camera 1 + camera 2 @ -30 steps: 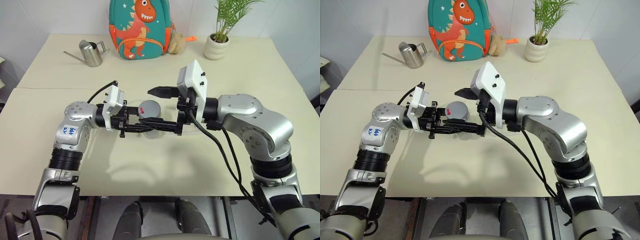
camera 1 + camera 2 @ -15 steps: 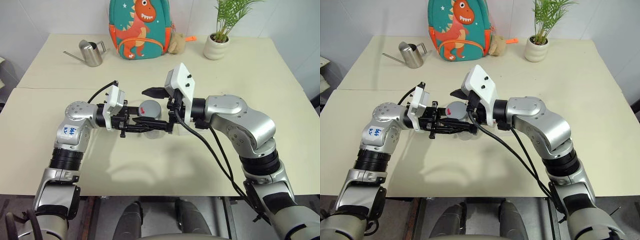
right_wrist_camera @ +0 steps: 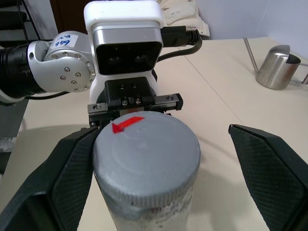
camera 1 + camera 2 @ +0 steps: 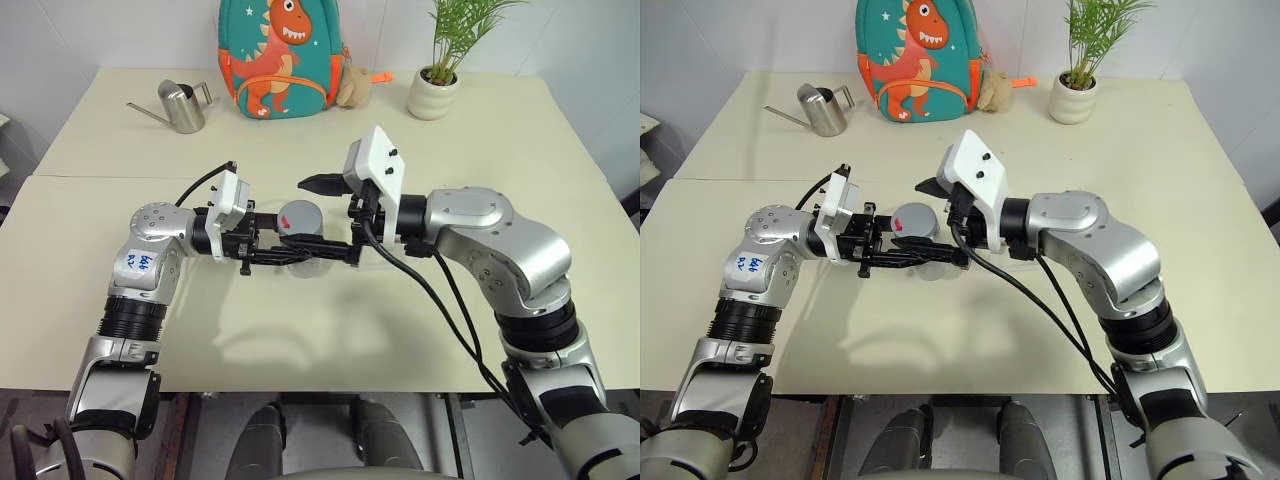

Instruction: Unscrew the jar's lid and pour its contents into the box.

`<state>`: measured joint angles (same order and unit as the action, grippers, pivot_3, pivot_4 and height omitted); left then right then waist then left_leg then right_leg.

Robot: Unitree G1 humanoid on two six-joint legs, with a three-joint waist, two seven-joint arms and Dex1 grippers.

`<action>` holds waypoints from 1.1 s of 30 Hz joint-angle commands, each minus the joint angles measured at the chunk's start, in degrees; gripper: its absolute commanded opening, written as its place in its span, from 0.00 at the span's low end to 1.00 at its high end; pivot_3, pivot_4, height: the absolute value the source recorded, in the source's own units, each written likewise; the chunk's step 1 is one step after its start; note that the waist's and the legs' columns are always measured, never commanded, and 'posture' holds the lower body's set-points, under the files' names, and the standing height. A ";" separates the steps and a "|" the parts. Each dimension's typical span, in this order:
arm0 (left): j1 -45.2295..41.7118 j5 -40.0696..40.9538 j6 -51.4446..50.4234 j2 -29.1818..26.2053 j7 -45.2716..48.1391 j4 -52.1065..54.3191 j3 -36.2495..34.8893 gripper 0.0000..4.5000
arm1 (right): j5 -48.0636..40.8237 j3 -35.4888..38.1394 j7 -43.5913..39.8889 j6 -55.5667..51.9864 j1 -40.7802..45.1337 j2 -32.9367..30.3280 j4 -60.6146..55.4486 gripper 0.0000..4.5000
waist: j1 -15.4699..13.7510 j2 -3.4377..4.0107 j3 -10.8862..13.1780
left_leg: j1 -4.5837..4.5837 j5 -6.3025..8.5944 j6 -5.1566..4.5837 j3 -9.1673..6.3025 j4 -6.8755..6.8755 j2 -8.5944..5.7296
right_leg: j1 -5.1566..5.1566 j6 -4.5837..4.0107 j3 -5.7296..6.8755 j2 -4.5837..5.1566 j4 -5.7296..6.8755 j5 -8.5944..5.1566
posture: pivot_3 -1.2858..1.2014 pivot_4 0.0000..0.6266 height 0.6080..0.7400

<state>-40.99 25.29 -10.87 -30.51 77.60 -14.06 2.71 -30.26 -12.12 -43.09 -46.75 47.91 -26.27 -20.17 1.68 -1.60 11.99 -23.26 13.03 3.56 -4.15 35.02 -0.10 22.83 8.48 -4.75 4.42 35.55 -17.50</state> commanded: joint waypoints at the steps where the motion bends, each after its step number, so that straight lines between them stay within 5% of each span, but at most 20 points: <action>1: -0.93 -0.07 1.08 -0.43 0.48 0.54 -0.79 0.42 | -1.02 2.25 -0.50 -0.02 -0.18 -0.84 -2.43 1.00 | 0.01 0.00 0.00 | 0.00 0.00 0.00 0.00 0.00 0.00 | 0.00 0.00 0.00 0.00 0.00 0.00 | 0.52 0.24 1.00; 30: -1.24 -0.22 0.84 -0.25 0.54 0.30 -0.79 0.42 | -3.97 2.42 -0.92 -1.87 0.33 -0.98 -4.28 1.00 | -0.01 0.00 0.00 | 0.00 0.00 0.00 0.00 0.00 0.00 | 0.00 0.00 0.00 0.00 -0.01 0.00 | 0.52 0.24 1.00; 33: -1.24 -0.22 0.84 -0.24 0.48 0.38 -0.78 0.42 | -3.66 2.18 -0.84 -2.03 0.57 -0.83 -3.99 0.88 | -0.02 0.00 0.00 | 0.00 0.00 0.00 0.00 0.00 0.00 | 0.00 0.00 0.00 0.00 0.00 0.00 | 0.52 0.24 1.00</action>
<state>-41.00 24.75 -10.58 -30.51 77.69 -14.39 2.71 -33.30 -10.91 -44.17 -48.90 46.96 -27.42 -22.14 1.66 -1.60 11.99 -23.26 13.03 3.56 -4.15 35.02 -0.10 22.83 8.48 -4.75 4.42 35.55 -17.50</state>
